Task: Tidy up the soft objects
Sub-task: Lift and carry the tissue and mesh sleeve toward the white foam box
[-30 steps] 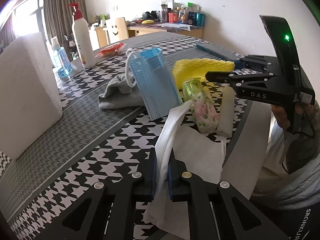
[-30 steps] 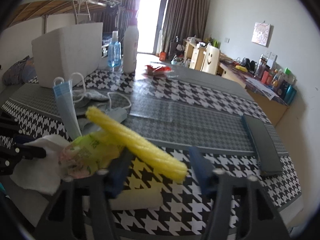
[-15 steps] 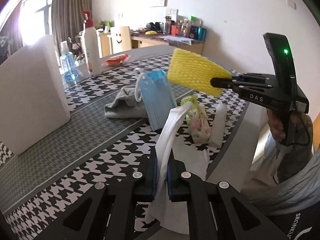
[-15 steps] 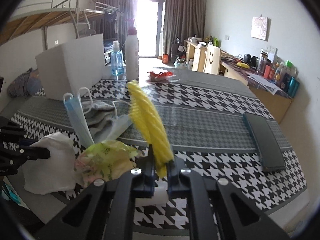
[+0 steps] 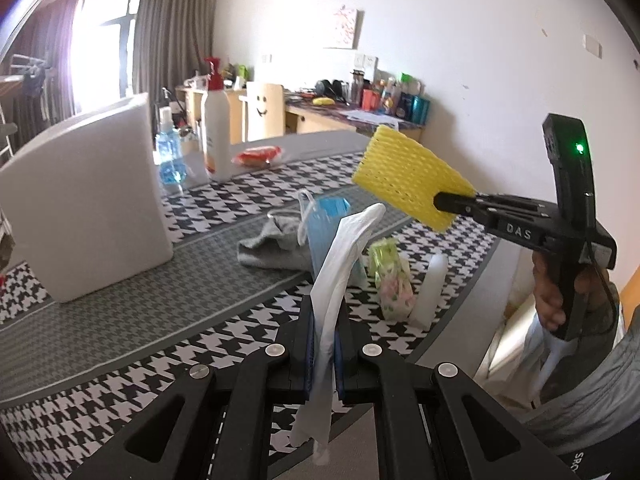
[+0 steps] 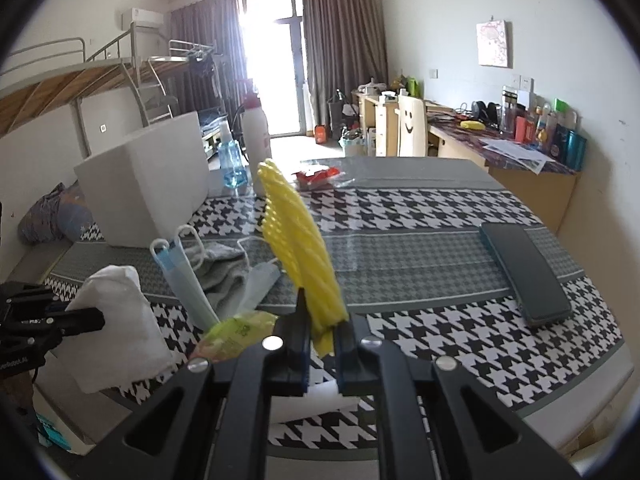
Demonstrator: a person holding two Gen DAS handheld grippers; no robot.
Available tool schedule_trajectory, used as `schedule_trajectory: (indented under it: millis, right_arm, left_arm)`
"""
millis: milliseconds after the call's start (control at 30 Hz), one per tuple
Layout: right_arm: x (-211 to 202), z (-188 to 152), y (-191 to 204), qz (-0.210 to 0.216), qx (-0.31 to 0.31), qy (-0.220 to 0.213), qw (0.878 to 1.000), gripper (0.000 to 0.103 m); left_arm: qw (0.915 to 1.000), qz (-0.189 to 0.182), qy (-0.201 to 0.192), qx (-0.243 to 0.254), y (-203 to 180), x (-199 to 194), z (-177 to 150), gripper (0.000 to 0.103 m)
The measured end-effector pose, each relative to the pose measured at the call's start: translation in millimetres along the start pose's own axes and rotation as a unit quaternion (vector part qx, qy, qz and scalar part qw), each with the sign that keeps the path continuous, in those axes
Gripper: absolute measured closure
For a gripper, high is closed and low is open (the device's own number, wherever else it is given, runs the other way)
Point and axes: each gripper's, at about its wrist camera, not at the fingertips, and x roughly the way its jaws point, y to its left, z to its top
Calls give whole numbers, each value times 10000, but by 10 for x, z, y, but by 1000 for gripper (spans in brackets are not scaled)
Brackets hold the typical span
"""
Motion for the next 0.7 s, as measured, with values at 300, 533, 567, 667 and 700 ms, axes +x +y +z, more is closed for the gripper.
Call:
schedule_trajectory:
  millis: [300,533,567,667,700]
  right_arm:
    - [-117,115,116,107,-86,-196,9997,91]
    - [-137,249,110,106,-124,-342,9993,91]
    - [-134,263,108,94,-128,-357,9992,91]
    - [-139,284,114,119,-129,-407,9990,91]
    - [-131,302,115,126,-136,-423,9989,91]
  left_arm:
    - [9993,314,-173,-81,40,-143,133,94]
    - [9983,469,-320,-109,105,-197,285,94]
    - [9982,479,-349,-97,111,-204,310,94]
    - [9978,497,-430,-72,117,-214,379,94]
    - [9978,500,-434,-61,121,-206,399,94]
